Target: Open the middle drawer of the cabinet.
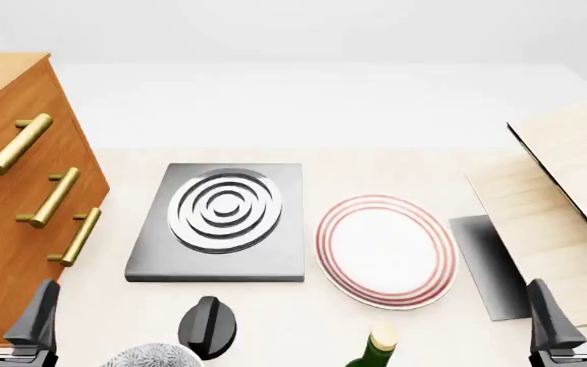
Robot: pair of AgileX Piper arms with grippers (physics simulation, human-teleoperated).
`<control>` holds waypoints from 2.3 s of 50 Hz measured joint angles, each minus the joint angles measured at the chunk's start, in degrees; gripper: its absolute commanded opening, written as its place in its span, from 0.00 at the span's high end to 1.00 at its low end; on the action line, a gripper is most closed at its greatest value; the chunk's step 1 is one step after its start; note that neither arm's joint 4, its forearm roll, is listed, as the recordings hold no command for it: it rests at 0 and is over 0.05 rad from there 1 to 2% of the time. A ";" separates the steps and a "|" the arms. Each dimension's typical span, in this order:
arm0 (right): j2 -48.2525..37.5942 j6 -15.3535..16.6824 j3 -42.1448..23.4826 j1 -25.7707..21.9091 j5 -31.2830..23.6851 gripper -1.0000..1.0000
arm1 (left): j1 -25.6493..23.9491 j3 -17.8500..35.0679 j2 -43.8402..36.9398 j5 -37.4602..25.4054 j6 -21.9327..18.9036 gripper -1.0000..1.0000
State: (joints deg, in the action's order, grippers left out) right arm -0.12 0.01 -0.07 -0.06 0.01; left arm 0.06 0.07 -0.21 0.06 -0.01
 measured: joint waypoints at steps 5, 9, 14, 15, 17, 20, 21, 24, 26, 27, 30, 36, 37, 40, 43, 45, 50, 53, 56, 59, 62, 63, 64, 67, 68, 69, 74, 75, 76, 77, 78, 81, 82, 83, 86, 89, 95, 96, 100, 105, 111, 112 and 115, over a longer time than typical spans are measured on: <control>-0.10 0.03 -0.05 -0.06 0.00 0.00 | 0.09 0.05 -0.29 0.10 0.01 0.00; -0.16 0.04 -0.07 -0.07 0.00 0.00 | 0.17 0.06 -0.70 0.34 -0.03 0.00; -0.22 0.07 -0.10 -0.11 -0.01 0.00 | 0.51 0.06 -1.26 0.61 -0.11 0.00; -0.23 0.07 -0.10 -0.12 -0.01 0.00 | 0.55 0.06 -1.43 0.72 -0.11 0.00; -0.25 0.09 -0.11 -0.13 -0.01 0.00 | 0.64 0.06 -1.69 0.90 -0.11 0.00; -0.28 0.10 -0.12 -0.15 -0.01 0.00 | 0.72 0.06 -1.97 1.08 -0.12 0.00; -0.28 0.10 -0.12 -0.15 -0.01 0.00 | 0.74 0.05 -2.05 1.13 -0.12 0.00; -0.30 0.11 -0.13 -0.16 -0.01 0.00 | 0.80 0.05 -2.18 1.19 -0.13 0.00; -0.31 0.12 -0.13 -0.17 -0.01 0.00 | 0.83 0.05 -2.24 1.24 -0.15 0.00; -0.31 0.12 -0.13 -0.17 -0.01 0.00 | 0.85 0.05 -2.26 1.26 -0.17 0.00; -0.32 0.12 -0.14 -0.17 -0.01 0.00 | 0.86 0.06 -2.22 1.26 -0.38 0.00; -0.33 0.13 -0.14 -0.18 -0.01 0.00 | 0.40 0.83 -3.17 1.97 -1.80 0.00; -0.34 0.13 -0.14 -0.18 -0.01 0.00 | 0.26 1.13 -3.67 2.34 -2.15 0.00; -0.34 0.13 -0.14 -0.18 -0.01 0.00 | -0.12 1.96 -4.99 3.34 -3.08 0.00; -0.34 0.13 -0.15 -0.19 -0.01 0.00 | -0.42 2.73 -6.05 4.15 -3.83 0.00; -0.34 0.13 -0.15 -0.19 -0.01 0.00 | -0.59 3.19 -6.72 4.71 -4.24 0.00; -0.34 0.13 -0.15 -0.18 -0.01 0.00 | -0.99 4.09 -8.31 6.11 -5.14 0.00; -0.34 0.13 -0.15 -0.19 -0.01 0.00 | -1.22 4.52 -9.14 6.86 -5.64 0.00; -0.34 0.13 -0.15 -0.19 -0.01 0.00 | -1.41 4.86 -9.96 7.61 -6.13 0.00; -0.34 0.13 -0.15 -0.19 -0.01 0.00 | -1.59 5.18 -10.66 8.22 -6.69 0.00; -0.34 0.13 -0.15 -0.19 -0.01 0.00 | -1.80 5.50 -11.28 8.77 -7.31 0.00; -0.34 0.13 -0.15 -0.19 -0.01 0.00 | -1.87 5.59 -11.49 8.96 -7.52 0.00; -0.34 0.13 -0.15 -0.19 -0.01 0.00 | -1.94 5.68 -11.72 9.18 -7.73 0.00; -0.35 0.13 -0.15 -0.19 -0.01 0.00 | -2.15 5.89 -12.73 10.13 -8.36 0.00; -0.34 0.13 -0.15 -0.19 -0.01 0.00 | -2.21 5.95 -13.07 10.42 -8.56 0.00; -0.34 0.13 -0.15 -0.19 -0.01 0.00 | -2.27 6.01 -13.41 10.74 -8.77 0.00; -0.34 0.13 -0.15 -0.19 -0.01 0.00 | -2.58 6.38 -15.21 12.32 -10.06 0.00; -0.34 0.13 -0.15 -0.19 -0.01 0.00 | -2.63 6.46 -15.58 12.66 -10.36 0.00; -0.34 0.13 -0.15 -0.19 -0.01 0.00 | -2.68 6.53 -15.95 13.00 -10.67 0.00; -0.34 0.13 -0.15 -0.19 -0.01 0.00 | -2.74 6.61 -16.32 13.34 -11.01 0.00; -0.34 0.13 -0.15 -0.19 -0.01 0.00 | -2.78 6.69 -16.69 13.67 -11.35 0.00; -0.34 0.13 -0.15 -0.19 -0.01 0.00 | -2.95 6.93 -17.84 14.60 -12.28 0.00; -0.34 0.14 -0.15 -0.19 -0.01 0.00 | -3.02 7.00 -18.22 14.90 -12.65 0.00; -0.34 0.13 -0.15 -0.19 -0.01 0.00 | -3.10 7.08 -18.57 15.15 -12.99 0.00; -0.34 0.13 -0.15 -0.19 -0.01 0.00 | -3.28 7.32 -19.58 15.83 -14.02 0.00; -0.34 0.13 -0.15 -0.19 -0.01 0.00 | -3.55 7.53 -20.61 16.42 -15.39 0.00; -0.34 0.13 -0.15 -0.19 -0.01 0.00 | -3.84 8.08 -22.58 17.50 -18.39 0.00; -0.34 0.13 -0.15 -0.19 -0.01 0.00 | -3.85 8.18 -22.83 17.63 -18.85 0.00; -0.34 0.13 -0.15 -0.19 -0.01 0.00 | -3.78 8.49 -23.68 18.12 -20.69 0.00; -0.34 0.13 -0.15 -0.19 -0.01 0.00 | -3.29 8.68 -23.97 18.48 -23.21 0.00; -0.34 0.13 -0.15 -0.19 -0.01 0.00 | -2.53 8.79 -23.21 17.91 -26.00 0.00; -0.34 0.13 -0.15 -0.19 -0.01 0.00 | -2.44 8.72 -23.12 17.87 -26.49 0.00; -0.34 0.13 -0.15 -0.19 -0.01 0.00 | -2.25 8.47 -23.01 17.89 -27.90 0.00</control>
State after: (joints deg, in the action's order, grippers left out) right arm -0.46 0.14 -0.22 -0.25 0.00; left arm -2.18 8.55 -23.22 17.96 -27.90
